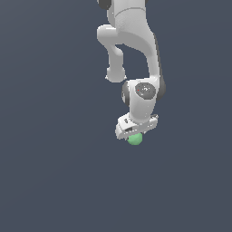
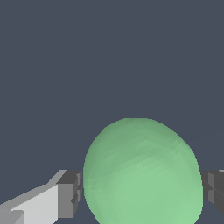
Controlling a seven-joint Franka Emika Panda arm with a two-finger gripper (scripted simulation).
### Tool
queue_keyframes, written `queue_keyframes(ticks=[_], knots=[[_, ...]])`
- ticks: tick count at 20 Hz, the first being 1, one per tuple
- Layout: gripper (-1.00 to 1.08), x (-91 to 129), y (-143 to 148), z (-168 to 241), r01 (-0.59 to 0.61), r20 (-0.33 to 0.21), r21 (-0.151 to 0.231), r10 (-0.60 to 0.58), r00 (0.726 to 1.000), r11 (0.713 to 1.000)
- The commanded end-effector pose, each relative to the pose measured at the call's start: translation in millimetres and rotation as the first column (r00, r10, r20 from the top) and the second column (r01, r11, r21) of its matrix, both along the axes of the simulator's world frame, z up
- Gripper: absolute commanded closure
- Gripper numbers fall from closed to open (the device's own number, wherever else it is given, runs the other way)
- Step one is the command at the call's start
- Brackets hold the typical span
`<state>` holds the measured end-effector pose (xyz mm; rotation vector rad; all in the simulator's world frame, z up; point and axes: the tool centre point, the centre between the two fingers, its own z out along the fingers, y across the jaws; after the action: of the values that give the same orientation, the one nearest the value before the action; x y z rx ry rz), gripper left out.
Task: Pick up the object and move it to a goal position.
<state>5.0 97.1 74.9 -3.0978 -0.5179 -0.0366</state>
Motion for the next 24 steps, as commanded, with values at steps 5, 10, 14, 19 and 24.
queue_keyframes(ticks=[5,10,14,19,24], knots=[[1.08,34.9,-5.4,18.1,0.001,-0.007,-0.001,-0.001,1.000,1.000],[1.08,61.6,-9.2,31.2,0.001,-0.013,-0.002,-0.001,1.000,1.000],[1.08,80.1,-11.8,39.7,0.001,-0.017,-0.003,-0.001,1.000,1.000],[1.08,96.4,-13.9,47.0,0.002,-0.020,-0.004,-0.002,1.000,1.000],[1.08,106.2,-15.0,51.3,0.002,-0.022,-0.004,-0.002,1.000,1.000]])
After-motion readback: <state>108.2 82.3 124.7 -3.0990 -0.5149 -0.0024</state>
